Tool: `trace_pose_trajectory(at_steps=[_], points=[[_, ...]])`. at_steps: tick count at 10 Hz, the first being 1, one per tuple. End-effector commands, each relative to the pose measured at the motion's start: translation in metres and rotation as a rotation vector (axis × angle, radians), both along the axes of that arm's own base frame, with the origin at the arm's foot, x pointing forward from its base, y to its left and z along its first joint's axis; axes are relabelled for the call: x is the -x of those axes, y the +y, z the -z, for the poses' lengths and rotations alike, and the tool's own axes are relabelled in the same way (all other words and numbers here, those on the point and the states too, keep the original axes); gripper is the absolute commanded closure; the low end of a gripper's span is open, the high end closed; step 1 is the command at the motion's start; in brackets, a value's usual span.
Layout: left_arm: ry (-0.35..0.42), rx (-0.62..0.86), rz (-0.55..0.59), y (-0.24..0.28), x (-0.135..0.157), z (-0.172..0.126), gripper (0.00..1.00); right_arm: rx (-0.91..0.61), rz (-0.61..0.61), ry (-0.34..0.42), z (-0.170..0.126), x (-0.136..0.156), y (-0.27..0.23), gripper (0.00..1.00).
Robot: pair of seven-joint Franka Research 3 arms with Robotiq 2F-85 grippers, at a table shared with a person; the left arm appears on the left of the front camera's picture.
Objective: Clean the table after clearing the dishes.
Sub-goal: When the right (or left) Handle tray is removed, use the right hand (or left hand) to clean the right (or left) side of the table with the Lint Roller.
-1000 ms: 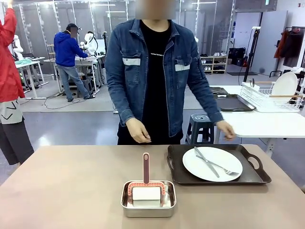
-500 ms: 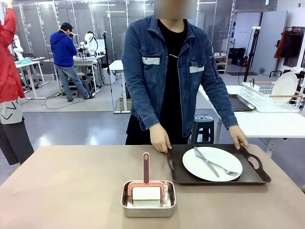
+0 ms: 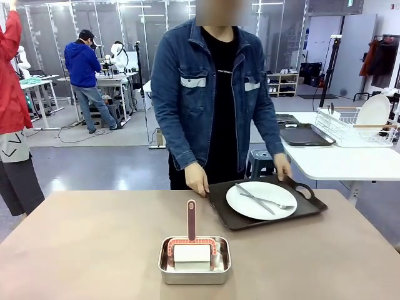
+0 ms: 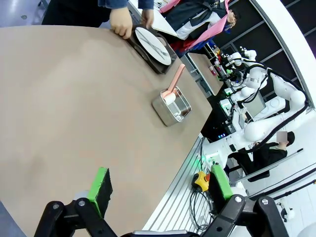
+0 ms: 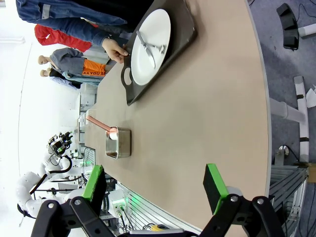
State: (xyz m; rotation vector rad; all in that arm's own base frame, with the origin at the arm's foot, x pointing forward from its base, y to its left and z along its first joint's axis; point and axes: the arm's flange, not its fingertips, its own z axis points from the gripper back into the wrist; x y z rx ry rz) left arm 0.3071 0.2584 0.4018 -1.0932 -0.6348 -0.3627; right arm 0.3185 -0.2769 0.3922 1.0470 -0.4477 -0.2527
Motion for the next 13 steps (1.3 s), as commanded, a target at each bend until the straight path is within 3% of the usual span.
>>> trace_pose_trajectory(at_steps=[1, 11, 13], points=[[0.002, -0.001, 0.002, 0.000, 0.007, -0.002, 0.00, -0.005, 0.000, -0.009, -0.002, 0.002, 0.001, 0.00], [0.002, -0.001, 0.002, 0.000, 0.007, -0.002, 0.00, 0.000, 0.000, 0.000, 0.000, 0.000, 0.000, 0.00], [0.002, -0.001, 0.002, 0.000, 0.007, -0.002, 0.00, 0.266, -0.166, -0.168, -0.058, -0.032, 0.054, 0.00]])
